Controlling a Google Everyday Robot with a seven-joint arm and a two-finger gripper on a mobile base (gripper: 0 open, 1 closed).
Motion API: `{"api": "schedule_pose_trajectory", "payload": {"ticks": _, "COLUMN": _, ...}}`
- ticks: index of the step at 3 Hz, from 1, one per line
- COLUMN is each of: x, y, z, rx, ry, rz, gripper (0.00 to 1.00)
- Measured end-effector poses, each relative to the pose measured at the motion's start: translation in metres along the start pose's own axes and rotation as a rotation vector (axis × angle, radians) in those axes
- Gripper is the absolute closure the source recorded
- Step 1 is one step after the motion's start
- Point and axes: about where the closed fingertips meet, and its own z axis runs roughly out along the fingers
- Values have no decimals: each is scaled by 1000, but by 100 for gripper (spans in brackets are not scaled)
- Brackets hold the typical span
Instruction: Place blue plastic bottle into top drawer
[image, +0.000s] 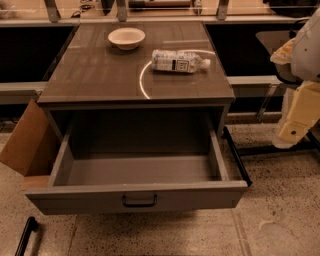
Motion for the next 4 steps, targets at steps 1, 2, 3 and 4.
{"api": "schedule_pose_trajectory", "payload": {"ticks": 1, "x": 0, "y": 0, "z": 0, "rx": 0, "ry": 0, "rz": 0, "gripper": 0}}
{"api": "schedule_pose_trajectory", "payload": {"ticks": 2, "x": -8, "y": -16, "z": 14, "rx": 8, "ry": -53, "rz": 44, "gripper": 0}}
{"api": "schedule_pose_trajectory", "payload": {"ticks": 3, "x": -30, "y": -47, "z": 42, "rx": -18, "ry": -162, "rz": 66, "gripper": 0}}
{"api": "schedule_pose_trajectory", "payload": {"ticks": 4, "x": -54, "y": -82, "z": 75, "rx": -73, "ry": -297, "rz": 99, "gripper": 0}}
